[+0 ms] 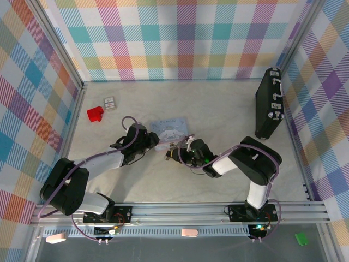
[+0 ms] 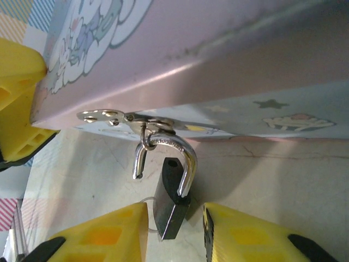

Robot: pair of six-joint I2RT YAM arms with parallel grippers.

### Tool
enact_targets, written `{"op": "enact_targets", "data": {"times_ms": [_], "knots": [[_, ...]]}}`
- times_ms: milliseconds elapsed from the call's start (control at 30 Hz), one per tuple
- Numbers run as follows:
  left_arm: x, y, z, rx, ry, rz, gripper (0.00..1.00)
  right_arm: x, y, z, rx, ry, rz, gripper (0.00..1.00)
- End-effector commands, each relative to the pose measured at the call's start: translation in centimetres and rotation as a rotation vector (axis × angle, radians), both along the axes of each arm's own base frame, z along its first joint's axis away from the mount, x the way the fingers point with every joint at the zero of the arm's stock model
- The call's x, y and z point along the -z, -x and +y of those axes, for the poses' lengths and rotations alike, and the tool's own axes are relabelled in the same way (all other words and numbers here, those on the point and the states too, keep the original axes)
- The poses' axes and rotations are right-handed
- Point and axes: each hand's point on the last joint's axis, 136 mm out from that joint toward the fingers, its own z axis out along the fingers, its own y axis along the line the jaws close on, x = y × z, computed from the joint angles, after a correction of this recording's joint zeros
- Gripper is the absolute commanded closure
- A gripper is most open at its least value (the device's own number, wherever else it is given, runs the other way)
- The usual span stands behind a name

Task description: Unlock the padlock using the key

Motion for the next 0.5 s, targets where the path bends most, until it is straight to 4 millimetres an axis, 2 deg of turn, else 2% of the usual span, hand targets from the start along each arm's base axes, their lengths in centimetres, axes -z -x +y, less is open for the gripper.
{"op": "enact_targets", "data": {"times_ms": [0, 200, 467], "knots": [[2.2, 1.7, 1.0, -0.022, -0.042, 0.070, 0.56, 1.0, 0.2, 0.2, 0.024, 0.038, 0.037, 0.68], [2.0, 2.2, 0.8, -0.040, -0.034, 0.069, 0.56, 1.0, 0.0, 1.0, 0.038, 0.128, 0.014, 0.67], [1.8, 2.6, 0.7, -0.051, -0.032, 0.062, 0.56, 2.9, 0.0, 1.5, 0.034, 0.199, 0.060, 0.71]]}}
